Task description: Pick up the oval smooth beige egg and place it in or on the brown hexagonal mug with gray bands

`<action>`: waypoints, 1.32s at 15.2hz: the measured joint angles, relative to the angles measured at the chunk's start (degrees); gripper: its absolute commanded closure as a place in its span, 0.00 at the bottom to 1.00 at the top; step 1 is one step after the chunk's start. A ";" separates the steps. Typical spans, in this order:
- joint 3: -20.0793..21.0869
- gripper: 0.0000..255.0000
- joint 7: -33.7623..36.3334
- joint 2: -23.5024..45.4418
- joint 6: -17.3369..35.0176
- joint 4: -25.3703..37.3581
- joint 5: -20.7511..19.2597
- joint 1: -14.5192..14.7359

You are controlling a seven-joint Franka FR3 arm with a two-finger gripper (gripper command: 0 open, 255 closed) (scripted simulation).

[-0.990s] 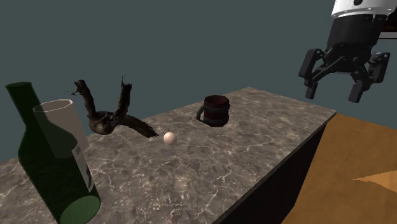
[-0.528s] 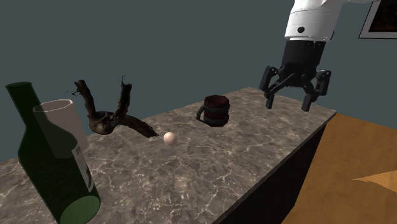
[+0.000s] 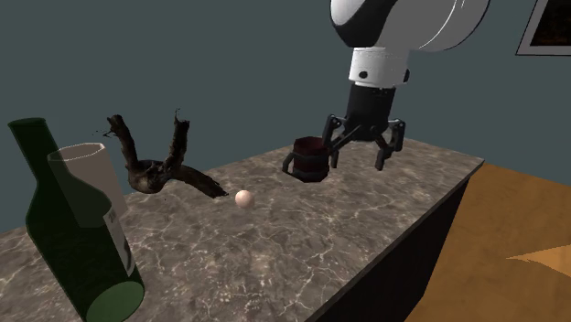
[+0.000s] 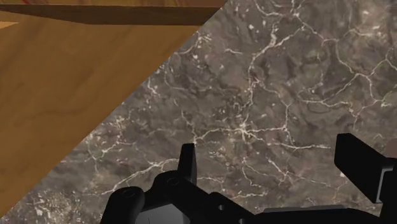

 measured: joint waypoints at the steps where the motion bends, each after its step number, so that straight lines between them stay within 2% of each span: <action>1: 0.70 0.00 0.36 1.62 1.27 0.81 -0.08 0.20; 6: 5.19 0.00 3.81 10.19 8.97 3.86 -1.01 1.64; 10: 8.42 0.00 7.26 17.28 13.91 7.48 -3.50 2.67; 16: 11.84 0.00 13.68 28.61 19.65 14.46 -10.28 5.04; 20: 12.62 0.00 18.46 36.72 21.42 21.18 -16.28 7.99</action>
